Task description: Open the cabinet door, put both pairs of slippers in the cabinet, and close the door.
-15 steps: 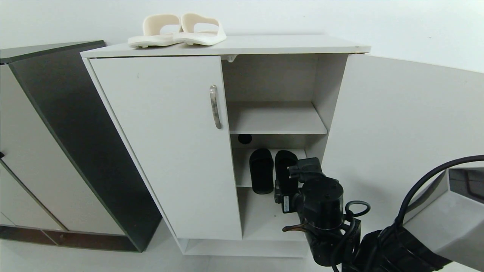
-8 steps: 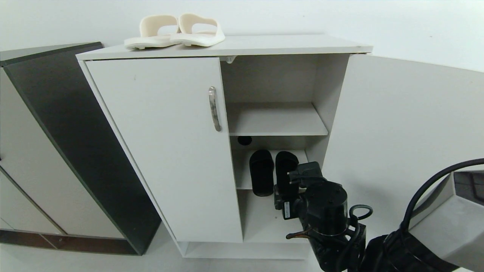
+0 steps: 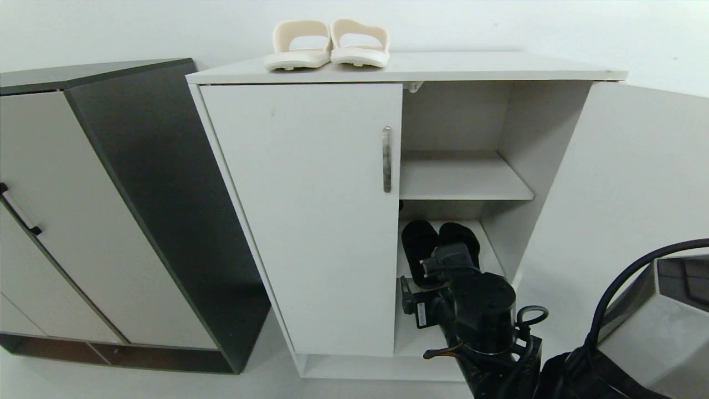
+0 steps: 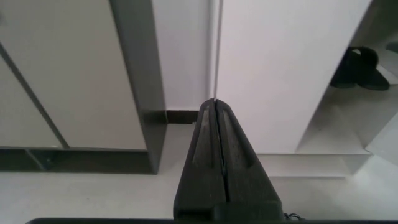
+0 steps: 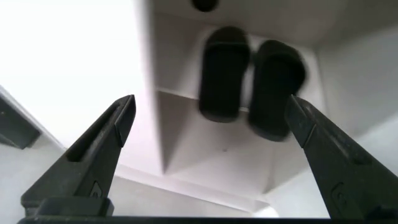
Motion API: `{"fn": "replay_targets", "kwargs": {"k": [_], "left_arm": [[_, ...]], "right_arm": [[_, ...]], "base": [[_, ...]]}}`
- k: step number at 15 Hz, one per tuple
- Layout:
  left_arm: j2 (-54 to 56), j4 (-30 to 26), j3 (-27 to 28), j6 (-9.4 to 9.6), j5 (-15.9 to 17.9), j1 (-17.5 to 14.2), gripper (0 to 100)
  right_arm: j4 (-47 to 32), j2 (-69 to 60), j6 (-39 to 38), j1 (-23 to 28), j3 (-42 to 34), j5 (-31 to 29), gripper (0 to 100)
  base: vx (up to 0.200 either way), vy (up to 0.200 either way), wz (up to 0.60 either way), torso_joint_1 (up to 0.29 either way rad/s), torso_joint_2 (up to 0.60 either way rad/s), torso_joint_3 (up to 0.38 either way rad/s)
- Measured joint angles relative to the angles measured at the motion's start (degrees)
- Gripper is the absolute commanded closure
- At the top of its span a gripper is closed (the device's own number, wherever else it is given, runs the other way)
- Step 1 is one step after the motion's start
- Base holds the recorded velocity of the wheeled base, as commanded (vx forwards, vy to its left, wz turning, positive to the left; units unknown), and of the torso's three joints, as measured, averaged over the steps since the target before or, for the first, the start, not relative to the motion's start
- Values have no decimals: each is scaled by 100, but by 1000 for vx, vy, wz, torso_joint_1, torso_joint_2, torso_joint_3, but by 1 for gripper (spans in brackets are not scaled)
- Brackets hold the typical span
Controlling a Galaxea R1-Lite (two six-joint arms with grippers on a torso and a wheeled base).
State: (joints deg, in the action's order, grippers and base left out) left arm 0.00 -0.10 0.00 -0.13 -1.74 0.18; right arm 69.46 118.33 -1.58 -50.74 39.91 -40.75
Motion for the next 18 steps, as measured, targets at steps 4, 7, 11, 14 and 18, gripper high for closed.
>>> {"fn": "replay_targets", "kwargs": {"k": [4,7,11,14,18], "left_arm": [[0,0,0,-2,0,0,100],[0,-1,0,-2,0,0,100],[0,-1,0,-11,-11,4,100],[0,7,0,-9,-4,-7,100],[-5,2,0,-9,-6,-5,100]], "right_arm": [[4,10,9,2,-56,16,0],[9,13,15,11,-89,55,0],[13,16,57,22,-119,79,0],[59,16,90,35,-127,77,0],[104,20,99,38,-124,85,0]], "base": [[0,200,0,2,0,-1],[0,200,0,4,1,-1],[0,0,0,0,0,0],[0,0,0,0,0,0],[0,0,0,0,0,0]]}}
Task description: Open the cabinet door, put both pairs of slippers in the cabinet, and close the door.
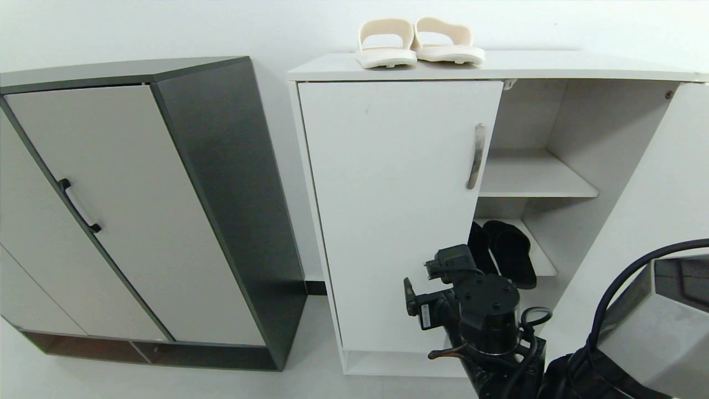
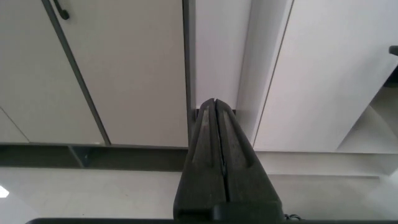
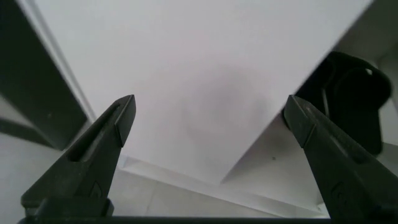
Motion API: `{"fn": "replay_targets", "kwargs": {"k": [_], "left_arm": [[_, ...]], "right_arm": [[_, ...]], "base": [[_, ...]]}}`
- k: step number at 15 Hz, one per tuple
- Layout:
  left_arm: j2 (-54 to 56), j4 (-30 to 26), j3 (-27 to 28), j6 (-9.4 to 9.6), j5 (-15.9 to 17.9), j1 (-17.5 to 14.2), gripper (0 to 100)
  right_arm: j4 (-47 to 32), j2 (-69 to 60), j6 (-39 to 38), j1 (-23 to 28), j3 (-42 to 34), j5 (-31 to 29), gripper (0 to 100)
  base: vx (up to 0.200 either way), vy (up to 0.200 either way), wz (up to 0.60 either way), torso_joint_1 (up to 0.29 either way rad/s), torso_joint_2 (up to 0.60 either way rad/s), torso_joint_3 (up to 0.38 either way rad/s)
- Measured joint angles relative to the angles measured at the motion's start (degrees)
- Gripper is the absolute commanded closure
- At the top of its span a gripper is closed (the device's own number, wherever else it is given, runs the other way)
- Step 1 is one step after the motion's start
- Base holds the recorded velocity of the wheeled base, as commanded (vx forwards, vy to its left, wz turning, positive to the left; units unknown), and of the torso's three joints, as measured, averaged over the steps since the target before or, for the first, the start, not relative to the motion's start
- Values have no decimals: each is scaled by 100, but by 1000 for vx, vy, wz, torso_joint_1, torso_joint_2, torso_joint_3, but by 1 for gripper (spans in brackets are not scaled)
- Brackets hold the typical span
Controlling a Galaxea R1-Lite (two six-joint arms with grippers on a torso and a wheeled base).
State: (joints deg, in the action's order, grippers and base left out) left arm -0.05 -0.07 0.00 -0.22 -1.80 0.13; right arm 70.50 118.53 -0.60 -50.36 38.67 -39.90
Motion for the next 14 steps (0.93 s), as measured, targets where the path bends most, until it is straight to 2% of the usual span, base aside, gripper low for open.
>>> {"fn": "replay_targets", "kwargs": {"k": [8,11,14], "left_arm": [[-2,-2,0,-29,-2,5,100],[-5,0,0,-21,6,5,100],[-5,2,0,-29,6,9,100]], "right_arm": [[12,5,27,-2,-28,68,0],[110,2,76,-11,-24,71,0],[111,60,76,-16,-26,82,0]], "base": [[0,0,0,0,-8,-5],[0,0,0,12,-203,-295],[0,0,0,45,-492,-365]]}}
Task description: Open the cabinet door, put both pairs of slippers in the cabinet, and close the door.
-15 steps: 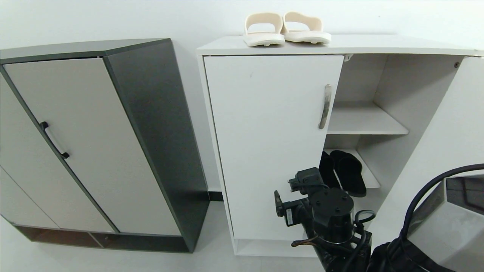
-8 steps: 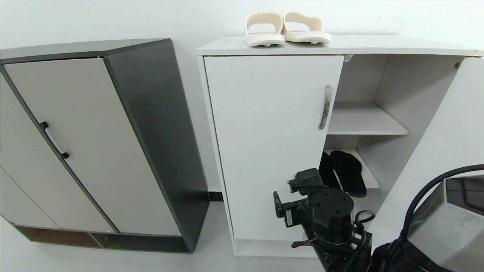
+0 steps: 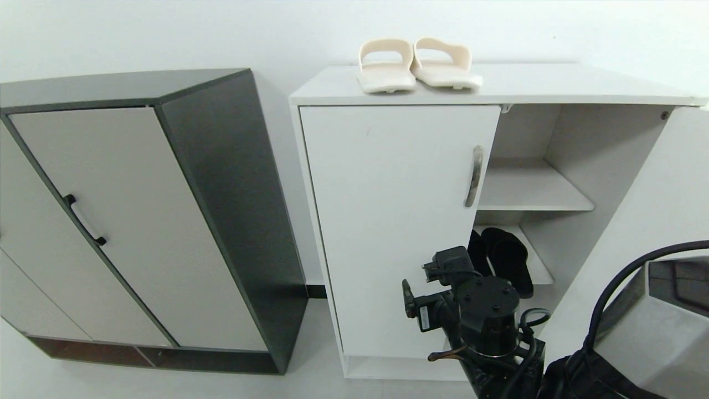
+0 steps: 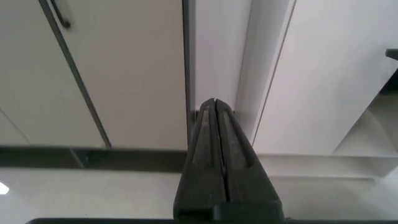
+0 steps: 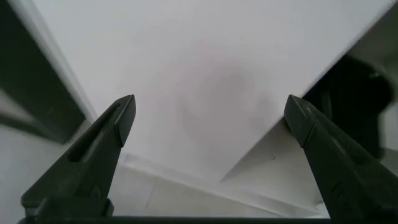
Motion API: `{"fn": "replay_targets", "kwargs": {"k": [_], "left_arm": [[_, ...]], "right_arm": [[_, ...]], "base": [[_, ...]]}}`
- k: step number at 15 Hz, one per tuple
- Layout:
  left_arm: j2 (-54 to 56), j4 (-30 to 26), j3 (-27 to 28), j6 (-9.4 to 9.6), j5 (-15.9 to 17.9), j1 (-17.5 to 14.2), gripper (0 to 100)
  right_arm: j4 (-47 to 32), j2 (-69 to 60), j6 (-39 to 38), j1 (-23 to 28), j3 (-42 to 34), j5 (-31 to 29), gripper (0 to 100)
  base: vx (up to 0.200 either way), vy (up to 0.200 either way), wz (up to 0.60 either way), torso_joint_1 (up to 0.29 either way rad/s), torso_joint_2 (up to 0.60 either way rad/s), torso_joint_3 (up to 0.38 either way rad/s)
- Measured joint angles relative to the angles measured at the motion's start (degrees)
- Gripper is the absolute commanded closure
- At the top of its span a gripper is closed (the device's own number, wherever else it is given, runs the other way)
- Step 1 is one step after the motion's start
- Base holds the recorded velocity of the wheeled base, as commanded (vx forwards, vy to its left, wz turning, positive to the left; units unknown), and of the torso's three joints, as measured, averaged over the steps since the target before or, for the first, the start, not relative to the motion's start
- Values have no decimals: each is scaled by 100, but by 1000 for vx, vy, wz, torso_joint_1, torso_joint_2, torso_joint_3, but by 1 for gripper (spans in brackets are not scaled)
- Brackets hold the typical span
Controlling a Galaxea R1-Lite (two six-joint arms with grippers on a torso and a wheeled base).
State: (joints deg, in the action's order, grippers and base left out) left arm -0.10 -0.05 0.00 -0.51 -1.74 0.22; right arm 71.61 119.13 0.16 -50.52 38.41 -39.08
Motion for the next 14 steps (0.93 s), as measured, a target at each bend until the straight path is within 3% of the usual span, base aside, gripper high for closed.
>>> {"fn": "replay_targets", "kwargs": {"k": [14], "left_arm": [[0,-5,0,-24,0,-4,100]], "right_arm": [[78,26,6,9,-51,-11,0]], "base": [[0,0,0,149,-476,-323]]}}
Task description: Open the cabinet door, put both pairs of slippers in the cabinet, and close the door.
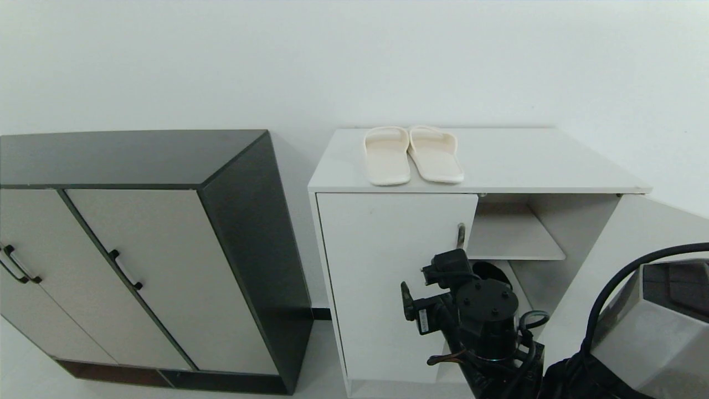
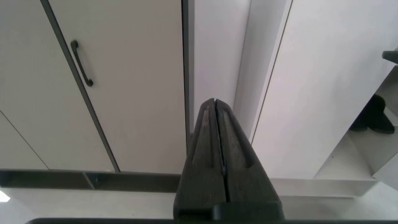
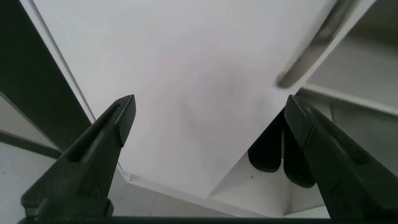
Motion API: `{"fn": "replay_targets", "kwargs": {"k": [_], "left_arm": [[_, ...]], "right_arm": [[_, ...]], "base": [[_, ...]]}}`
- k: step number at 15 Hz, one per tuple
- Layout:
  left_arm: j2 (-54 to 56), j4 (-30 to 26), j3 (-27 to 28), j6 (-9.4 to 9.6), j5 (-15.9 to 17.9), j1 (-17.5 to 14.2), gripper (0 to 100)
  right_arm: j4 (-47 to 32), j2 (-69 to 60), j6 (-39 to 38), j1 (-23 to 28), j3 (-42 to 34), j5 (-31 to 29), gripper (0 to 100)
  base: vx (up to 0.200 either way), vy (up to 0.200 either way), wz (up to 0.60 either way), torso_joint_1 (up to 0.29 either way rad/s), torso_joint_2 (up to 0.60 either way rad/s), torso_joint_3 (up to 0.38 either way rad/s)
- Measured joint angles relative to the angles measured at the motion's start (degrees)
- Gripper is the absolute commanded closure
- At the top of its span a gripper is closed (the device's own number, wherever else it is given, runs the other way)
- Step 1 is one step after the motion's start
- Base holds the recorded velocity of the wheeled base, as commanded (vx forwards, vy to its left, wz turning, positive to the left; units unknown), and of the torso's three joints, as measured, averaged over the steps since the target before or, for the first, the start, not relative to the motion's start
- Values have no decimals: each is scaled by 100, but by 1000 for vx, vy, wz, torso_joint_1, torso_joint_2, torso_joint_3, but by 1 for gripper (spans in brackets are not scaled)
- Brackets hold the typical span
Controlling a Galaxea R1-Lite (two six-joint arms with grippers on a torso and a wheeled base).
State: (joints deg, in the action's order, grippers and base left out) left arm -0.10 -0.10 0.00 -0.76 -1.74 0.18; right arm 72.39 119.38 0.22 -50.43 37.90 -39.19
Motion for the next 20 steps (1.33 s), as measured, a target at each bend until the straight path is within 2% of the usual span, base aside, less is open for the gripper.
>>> {"fn": "replay_targets", "kwargs": {"k": [14,20], "left_arm": [[0,2,0,-22,0,0,100],[0,-1,0,-15,0,0,100]], "right_arm": [[224,-28,133,-26,-41,93,0],[329,-26,123,-15,-45,121,0]], "base": [[0,0,0,234,-550,-317],[0,0,0,184,-401,-219]]}}
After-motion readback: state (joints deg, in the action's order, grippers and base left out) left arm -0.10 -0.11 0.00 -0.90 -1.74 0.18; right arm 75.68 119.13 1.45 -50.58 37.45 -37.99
